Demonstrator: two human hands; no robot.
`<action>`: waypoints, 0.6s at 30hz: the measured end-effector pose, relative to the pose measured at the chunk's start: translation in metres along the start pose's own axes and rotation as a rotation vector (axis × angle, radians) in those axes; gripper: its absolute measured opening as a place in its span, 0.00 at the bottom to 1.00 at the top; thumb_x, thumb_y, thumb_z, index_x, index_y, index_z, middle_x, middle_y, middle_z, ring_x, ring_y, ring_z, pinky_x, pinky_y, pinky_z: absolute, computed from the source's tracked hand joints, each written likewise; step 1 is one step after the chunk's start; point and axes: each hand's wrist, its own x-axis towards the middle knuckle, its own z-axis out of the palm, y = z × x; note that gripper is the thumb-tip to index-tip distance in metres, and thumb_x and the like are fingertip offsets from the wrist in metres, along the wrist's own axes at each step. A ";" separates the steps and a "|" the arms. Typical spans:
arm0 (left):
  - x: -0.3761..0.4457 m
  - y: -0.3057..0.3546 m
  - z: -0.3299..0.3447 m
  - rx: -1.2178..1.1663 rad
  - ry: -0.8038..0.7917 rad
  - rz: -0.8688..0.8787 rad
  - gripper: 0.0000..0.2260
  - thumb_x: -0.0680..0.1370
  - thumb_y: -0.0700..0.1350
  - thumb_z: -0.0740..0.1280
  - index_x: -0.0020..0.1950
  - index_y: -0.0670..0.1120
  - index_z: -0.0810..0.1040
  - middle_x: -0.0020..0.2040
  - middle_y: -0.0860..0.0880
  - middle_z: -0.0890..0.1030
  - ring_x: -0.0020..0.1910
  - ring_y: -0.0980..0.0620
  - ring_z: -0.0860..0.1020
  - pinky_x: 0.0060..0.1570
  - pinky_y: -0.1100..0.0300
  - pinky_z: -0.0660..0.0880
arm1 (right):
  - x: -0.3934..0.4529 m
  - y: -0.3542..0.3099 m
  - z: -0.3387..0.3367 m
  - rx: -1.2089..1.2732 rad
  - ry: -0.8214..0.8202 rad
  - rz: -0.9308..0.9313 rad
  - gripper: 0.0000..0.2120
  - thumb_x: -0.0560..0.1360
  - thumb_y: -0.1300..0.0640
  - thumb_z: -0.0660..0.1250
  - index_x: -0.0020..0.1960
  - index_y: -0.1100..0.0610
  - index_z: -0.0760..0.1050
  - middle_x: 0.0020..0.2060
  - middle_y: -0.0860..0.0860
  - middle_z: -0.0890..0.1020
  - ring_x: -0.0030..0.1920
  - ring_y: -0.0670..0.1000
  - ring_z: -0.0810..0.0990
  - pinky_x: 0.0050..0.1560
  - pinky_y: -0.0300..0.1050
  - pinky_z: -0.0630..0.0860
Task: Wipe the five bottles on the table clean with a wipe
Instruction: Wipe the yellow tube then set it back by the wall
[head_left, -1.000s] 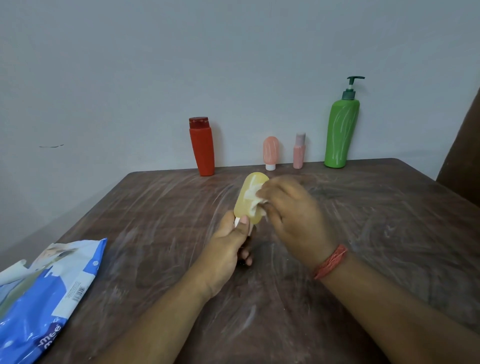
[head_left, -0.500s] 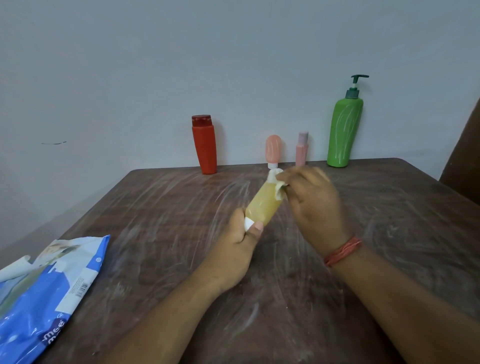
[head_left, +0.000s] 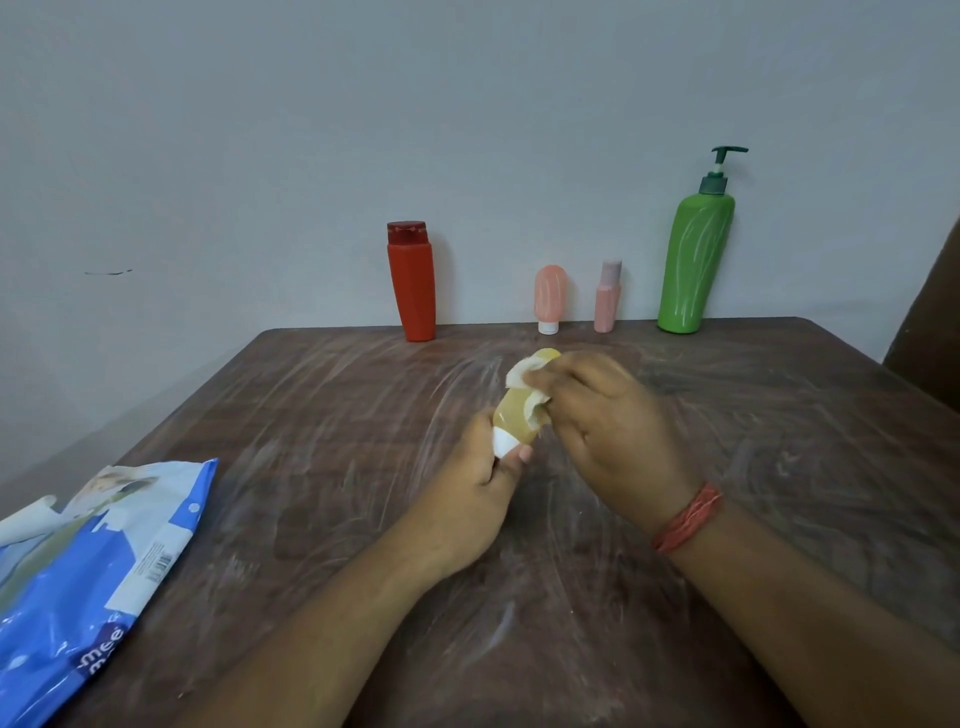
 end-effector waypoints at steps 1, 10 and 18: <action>0.000 0.000 -0.001 -0.021 -0.004 0.000 0.08 0.85 0.53 0.59 0.62 0.65 0.65 0.42 0.66 0.76 0.41 0.71 0.74 0.42 0.72 0.70 | -0.001 -0.004 0.002 0.019 -0.050 -0.058 0.16 0.72 0.70 0.69 0.58 0.62 0.81 0.52 0.54 0.82 0.52 0.56 0.80 0.52 0.52 0.79; 0.003 -0.008 -0.008 -0.239 0.099 -0.040 0.08 0.82 0.55 0.61 0.57 0.69 0.73 0.34 0.58 0.76 0.35 0.59 0.74 0.40 0.57 0.74 | 0.002 -0.008 -0.001 0.068 -0.157 -0.202 0.11 0.76 0.68 0.68 0.57 0.63 0.82 0.53 0.55 0.82 0.52 0.57 0.81 0.50 0.54 0.79; 0.001 -0.010 -0.006 -0.246 0.032 -0.003 0.18 0.78 0.69 0.60 0.63 0.63 0.72 0.34 0.58 0.76 0.32 0.59 0.74 0.40 0.56 0.77 | 0.000 -0.010 -0.006 0.059 -0.092 -0.191 0.11 0.77 0.65 0.65 0.56 0.64 0.82 0.52 0.56 0.82 0.50 0.56 0.80 0.52 0.51 0.78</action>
